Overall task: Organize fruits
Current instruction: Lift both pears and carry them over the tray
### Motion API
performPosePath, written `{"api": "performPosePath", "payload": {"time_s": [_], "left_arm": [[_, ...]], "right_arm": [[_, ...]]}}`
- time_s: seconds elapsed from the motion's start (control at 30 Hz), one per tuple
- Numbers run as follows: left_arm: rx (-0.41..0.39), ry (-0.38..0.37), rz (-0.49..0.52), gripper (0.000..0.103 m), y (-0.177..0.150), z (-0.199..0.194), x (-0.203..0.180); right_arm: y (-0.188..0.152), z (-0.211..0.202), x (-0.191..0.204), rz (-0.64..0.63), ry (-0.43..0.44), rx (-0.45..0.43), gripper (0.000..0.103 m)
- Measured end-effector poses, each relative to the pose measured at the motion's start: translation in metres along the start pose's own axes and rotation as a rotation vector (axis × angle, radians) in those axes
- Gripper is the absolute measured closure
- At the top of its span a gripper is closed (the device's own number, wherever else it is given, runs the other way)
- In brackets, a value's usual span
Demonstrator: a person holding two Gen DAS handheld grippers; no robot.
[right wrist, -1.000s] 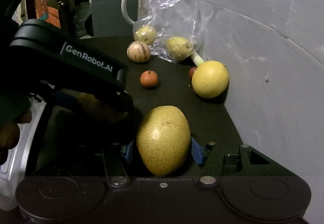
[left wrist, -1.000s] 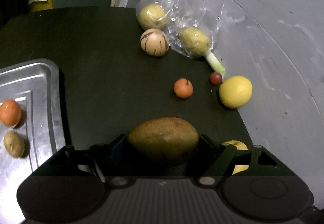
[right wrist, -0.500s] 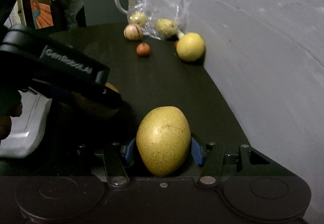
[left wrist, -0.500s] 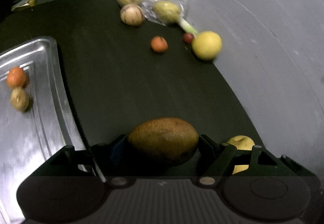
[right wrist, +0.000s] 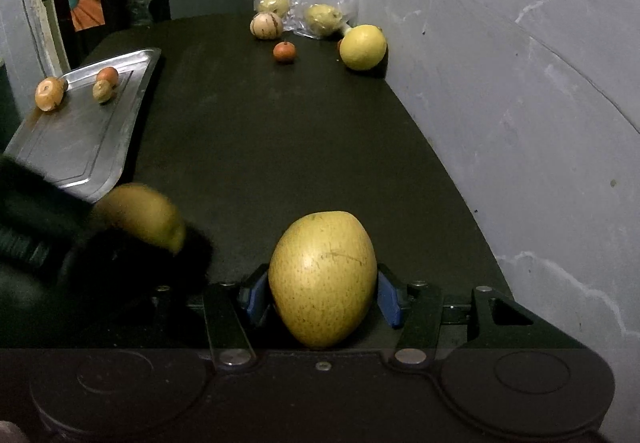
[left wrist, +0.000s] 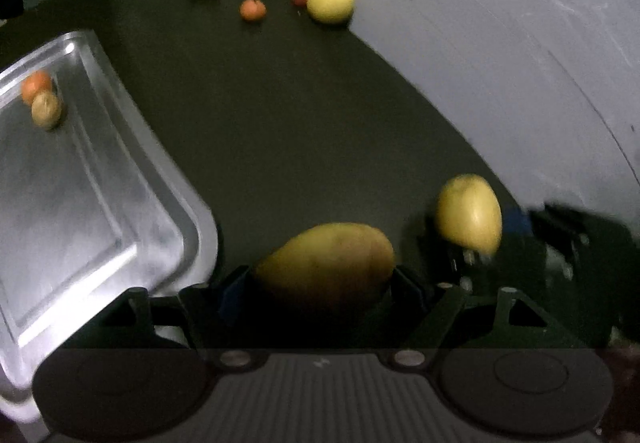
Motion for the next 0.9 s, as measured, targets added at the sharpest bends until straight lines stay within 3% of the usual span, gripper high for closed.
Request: {"api": "performPosePath", "payload": {"time_s": [0.1,0.33,0.9], "left_arm": [[-0.004,0.011,0.059,0.024,-0.012,-0.007,-0.005],[-0.012,0.005,0.054,0.027,-0.02,-0.014,-0.002],[-0.056,0.021,0.046,0.028,-0.003,-0.007,-0.002]], "right_arm": [[0.002,0.002,0.0,0.016,-0.002,0.004,0.047],[0.002,0.002,0.004,0.023,-0.011,0.009,0.047],[-0.011,-0.014,0.011,0.023,-0.003,0.028,0.047]]}}
Point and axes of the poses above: each gripper's, at about its wrist camera, not at the fingertips, and z roughly the way its jaws point, x to its left, y to its top, the point moved 3 cm from there along z, roughly the way its jaws point, and after that the axes turned 13 degrees about y, right-handed, at the moved point
